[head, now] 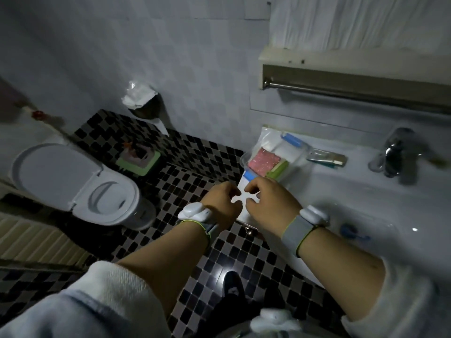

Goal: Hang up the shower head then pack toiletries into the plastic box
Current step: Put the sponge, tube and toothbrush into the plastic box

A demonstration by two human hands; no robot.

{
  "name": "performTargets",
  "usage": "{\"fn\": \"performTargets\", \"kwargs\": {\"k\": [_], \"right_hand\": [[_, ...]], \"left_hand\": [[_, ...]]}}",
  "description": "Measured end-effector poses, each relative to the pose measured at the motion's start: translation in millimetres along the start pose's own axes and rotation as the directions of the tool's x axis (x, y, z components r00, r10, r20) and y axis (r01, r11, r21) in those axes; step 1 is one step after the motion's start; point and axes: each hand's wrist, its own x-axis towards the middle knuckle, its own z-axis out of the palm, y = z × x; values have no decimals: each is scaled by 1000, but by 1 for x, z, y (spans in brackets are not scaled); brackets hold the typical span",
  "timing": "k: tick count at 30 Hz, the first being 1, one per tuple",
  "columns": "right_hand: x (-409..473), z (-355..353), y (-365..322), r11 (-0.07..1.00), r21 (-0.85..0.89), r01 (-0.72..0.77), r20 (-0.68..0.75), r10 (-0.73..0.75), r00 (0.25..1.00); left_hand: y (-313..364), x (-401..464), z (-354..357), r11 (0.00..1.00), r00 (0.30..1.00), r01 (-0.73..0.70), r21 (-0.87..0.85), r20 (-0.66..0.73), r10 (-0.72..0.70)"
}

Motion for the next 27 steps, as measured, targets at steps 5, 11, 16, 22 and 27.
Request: {"fn": "performTargets", "kwargs": {"k": [5, 11, 16, 22, 27], "right_hand": [[23, -7, 13, 996, 19, -85, -63, 86, 994], [59, -13, 23, 978, 35, -206, -125, 209, 970], [82, -10, 32, 950, 92, -297, -210, 310, 927], [83, 1, 50, 942, 144, -302, -288, 332, 898], [103, -16, 73, 940, 140, -311, -348, 340, 873]], "left_hand": [[6, 39, 6, 992, 992, -107, 60, 77, 103], [11, 87, 3, 956, 950, -280, 91, 172, 262], [9, 124, 6, 884, 892, -422, 202, 269, 364], [12, 144, 9, 831, 862, -471, 294, 352, 364], [31, 163, 26, 810, 863, -488, 326, 317, 392]]}}
